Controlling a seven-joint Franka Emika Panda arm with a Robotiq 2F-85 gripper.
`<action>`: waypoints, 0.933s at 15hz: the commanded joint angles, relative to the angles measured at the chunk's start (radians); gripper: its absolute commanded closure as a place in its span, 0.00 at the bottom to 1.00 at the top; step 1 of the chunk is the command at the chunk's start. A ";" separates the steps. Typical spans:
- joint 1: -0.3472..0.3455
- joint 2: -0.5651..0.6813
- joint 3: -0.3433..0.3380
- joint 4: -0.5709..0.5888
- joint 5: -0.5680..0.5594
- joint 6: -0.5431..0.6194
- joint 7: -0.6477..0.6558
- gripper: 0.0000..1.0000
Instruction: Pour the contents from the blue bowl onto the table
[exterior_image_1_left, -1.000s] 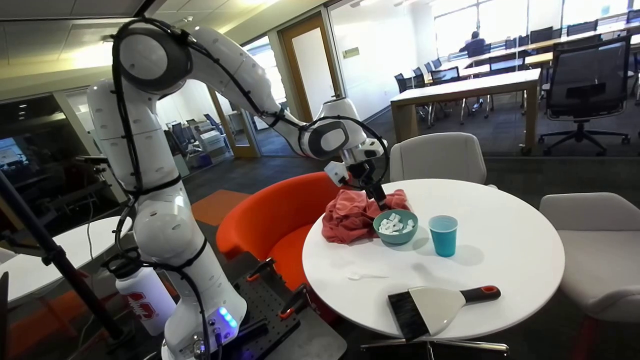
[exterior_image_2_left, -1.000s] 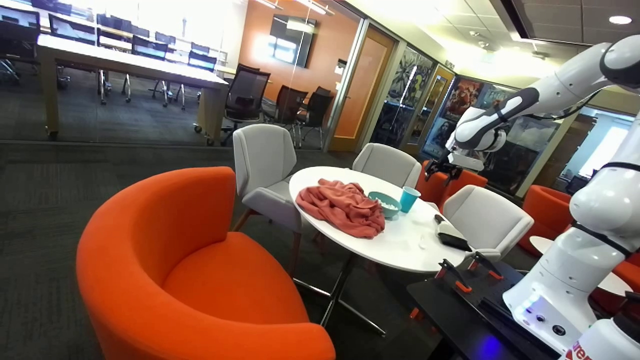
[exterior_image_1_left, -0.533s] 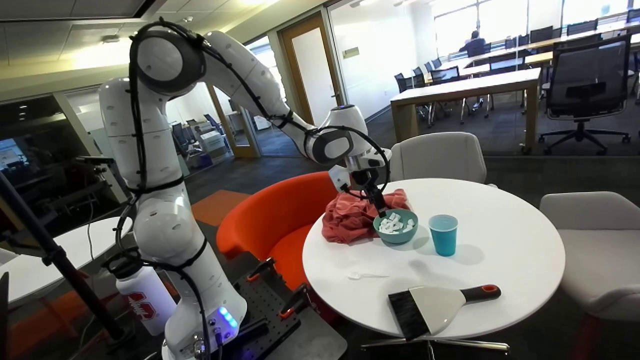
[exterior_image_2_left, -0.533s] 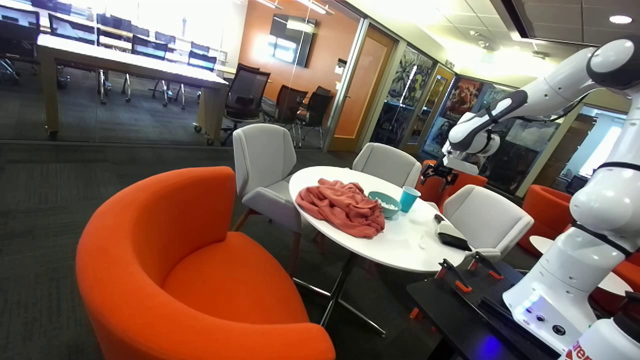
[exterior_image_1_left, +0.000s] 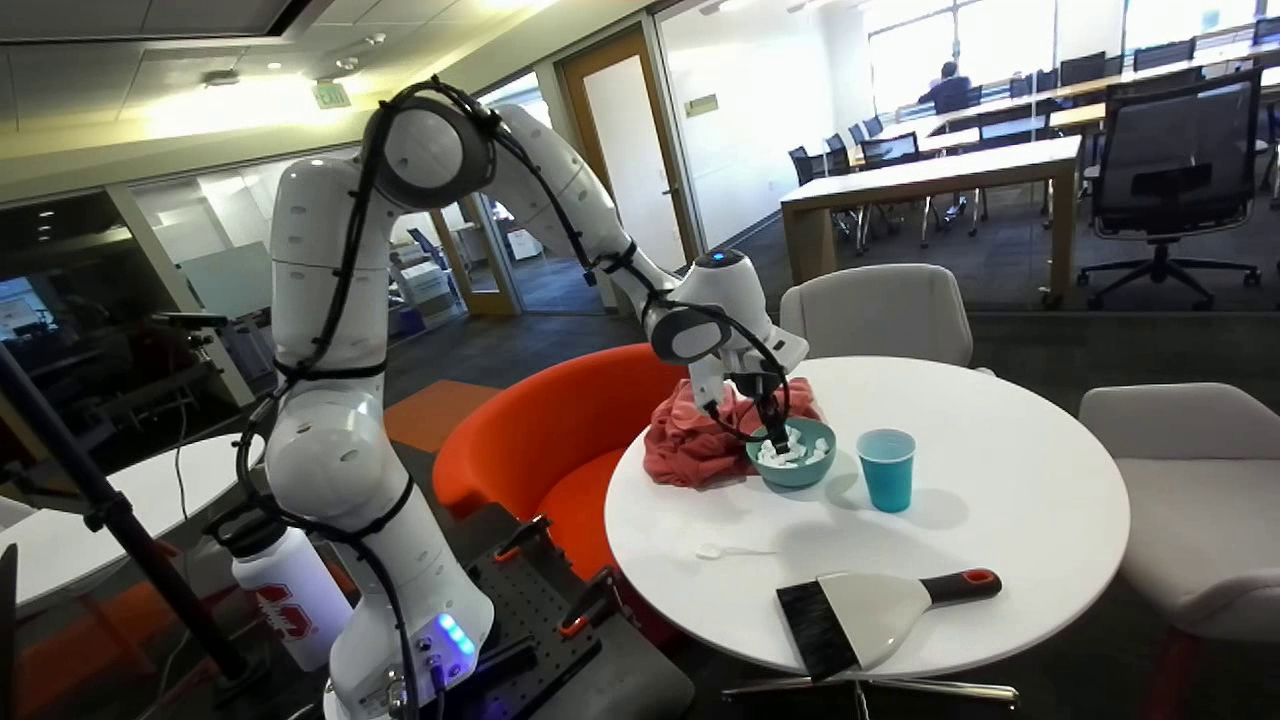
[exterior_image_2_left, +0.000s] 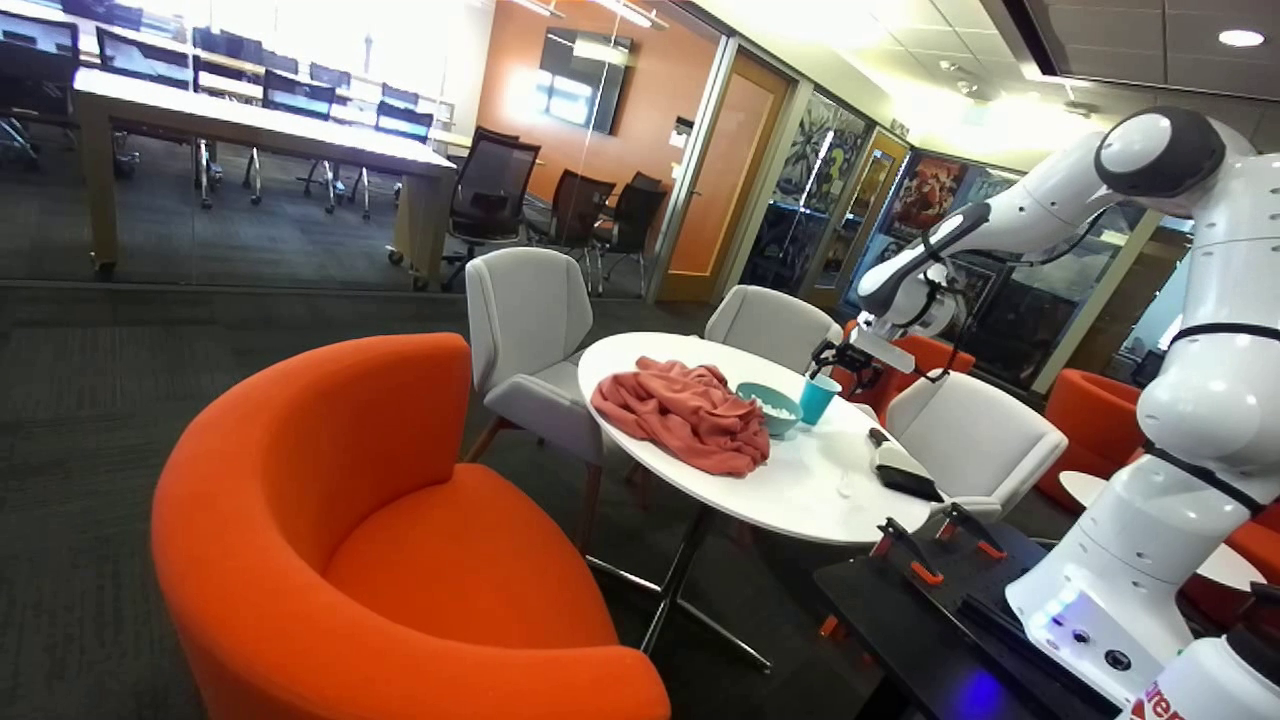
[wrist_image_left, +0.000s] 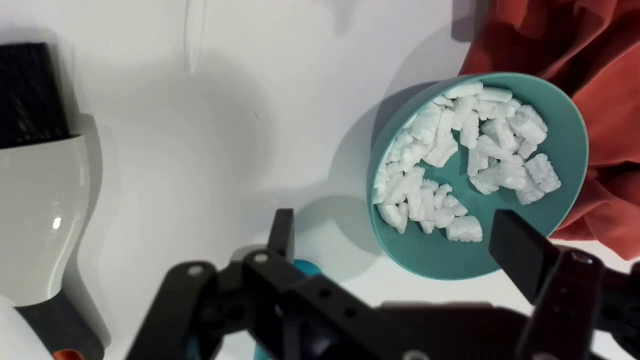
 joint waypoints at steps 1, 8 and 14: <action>-0.016 0.106 0.022 0.087 0.045 0.052 0.008 0.00; -0.025 0.244 0.024 0.190 0.035 0.035 0.018 0.00; -0.003 0.329 0.018 0.253 0.026 0.021 0.051 0.25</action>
